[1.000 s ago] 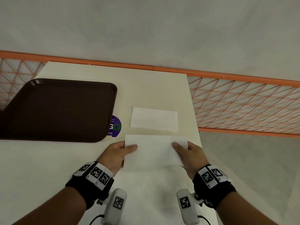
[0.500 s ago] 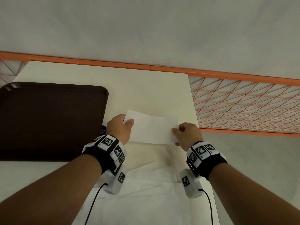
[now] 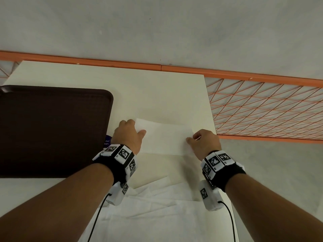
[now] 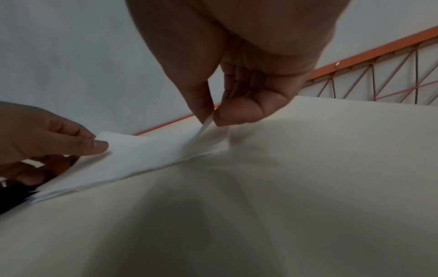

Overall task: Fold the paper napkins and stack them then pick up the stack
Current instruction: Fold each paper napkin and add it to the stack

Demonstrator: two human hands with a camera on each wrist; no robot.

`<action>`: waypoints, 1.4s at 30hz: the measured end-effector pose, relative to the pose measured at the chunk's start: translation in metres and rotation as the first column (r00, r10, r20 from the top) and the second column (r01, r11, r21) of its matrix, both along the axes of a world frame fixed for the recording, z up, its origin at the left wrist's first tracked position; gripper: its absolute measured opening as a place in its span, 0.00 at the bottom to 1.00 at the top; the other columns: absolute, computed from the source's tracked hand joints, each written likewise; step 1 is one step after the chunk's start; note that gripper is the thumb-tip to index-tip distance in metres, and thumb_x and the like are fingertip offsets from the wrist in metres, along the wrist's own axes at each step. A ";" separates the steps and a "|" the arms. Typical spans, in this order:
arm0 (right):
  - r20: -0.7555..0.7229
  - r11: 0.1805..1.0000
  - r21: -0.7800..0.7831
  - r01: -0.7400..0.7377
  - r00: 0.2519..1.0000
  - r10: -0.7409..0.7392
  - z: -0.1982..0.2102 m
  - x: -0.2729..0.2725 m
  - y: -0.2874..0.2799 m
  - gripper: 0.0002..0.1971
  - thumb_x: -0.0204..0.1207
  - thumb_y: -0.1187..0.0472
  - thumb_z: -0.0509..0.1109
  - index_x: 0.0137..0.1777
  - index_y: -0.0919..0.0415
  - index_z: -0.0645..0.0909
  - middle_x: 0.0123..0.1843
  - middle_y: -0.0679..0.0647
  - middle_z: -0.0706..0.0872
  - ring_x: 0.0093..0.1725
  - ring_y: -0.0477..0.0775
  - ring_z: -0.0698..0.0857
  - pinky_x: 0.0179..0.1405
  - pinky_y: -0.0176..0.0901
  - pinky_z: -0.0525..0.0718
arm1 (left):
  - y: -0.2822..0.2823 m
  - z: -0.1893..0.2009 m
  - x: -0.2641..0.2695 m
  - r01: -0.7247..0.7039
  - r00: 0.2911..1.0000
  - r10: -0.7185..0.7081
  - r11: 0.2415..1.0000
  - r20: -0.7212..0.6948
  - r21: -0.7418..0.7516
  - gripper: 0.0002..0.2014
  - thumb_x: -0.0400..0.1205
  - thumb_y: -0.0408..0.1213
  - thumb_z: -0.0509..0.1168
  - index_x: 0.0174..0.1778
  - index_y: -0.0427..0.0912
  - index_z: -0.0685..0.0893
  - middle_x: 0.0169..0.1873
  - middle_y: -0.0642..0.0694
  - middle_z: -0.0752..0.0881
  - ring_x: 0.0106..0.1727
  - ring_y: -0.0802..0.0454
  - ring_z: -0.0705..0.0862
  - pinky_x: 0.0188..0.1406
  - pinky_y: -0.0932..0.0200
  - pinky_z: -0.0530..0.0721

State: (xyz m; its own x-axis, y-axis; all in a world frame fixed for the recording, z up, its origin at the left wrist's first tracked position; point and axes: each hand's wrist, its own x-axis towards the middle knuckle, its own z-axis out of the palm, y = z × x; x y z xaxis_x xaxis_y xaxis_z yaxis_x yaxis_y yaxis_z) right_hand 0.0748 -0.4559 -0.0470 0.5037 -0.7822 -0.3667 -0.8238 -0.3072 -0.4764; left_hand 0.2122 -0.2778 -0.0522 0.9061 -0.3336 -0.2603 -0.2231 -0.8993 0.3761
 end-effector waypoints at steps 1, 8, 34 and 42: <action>-0.012 1.000 -0.008 -0.004 1.000 0.004 0.000 0.000 0.000 0.10 0.73 0.48 0.71 0.49 0.52 0.81 0.48 0.50 0.87 0.46 0.53 0.82 0.45 0.42 0.79 | 0.001 0.002 0.000 -0.009 1.000 0.008 1.000 0.005 0.021 0.24 0.82 0.53 0.62 0.66 0.39 0.74 0.62 0.40 0.76 0.61 0.40 0.78 0.46 0.48 0.77; -0.128 0.999 -0.017 -0.046 0.991 0.044 0.005 -0.002 0.002 0.23 0.77 0.42 0.66 0.65 0.57 0.77 0.60 0.56 0.84 0.58 0.60 0.83 0.52 0.45 0.78 | 0.001 0.010 -0.007 0.044 0.998 -0.032 0.965 -0.049 0.260 0.27 0.84 0.58 0.55 0.63 0.36 0.77 0.64 0.39 0.74 0.62 0.40 0.77 0.44 0.50 0.72; -0.095 0.856 0.035 -0.516 0.851 0.517 0.039 -0.112 0.105 0.11 0.78 0.47 0.66 0.57 0.48 0.81 0.46 0.42 0.83 0.49 0.48 0.83 0.50 0.41 0.82 | 0.081 0.049 -0.106 0.636 0.755 -0.594 0.767 -0.278 0.086 0.17 0.81 0.53 0.64 0.61 0.51 0.80 0.57 0.53 0.81 0.59 0.52 0.80 0.61 0.55 0.78; -0.277 0.718 0.003 -0.696 0.689 0.670 0.024 -0.150 0.143 0.28 0.75 0.40 0.68 0.72 0.48 0.70 0.68 0.48 0.75 0.67 0.55 0.73 0.66 0.53 0.74 | 0.116 0.041 -0.156 0.743 0.661 -0.679 0.650 -0.320 0.157 0.30 0.78 0.55 0.67 0.75 0.51 0.70 0.69 0.53 0.71 0.70 0.51 0.70 0.70 0.54 0.71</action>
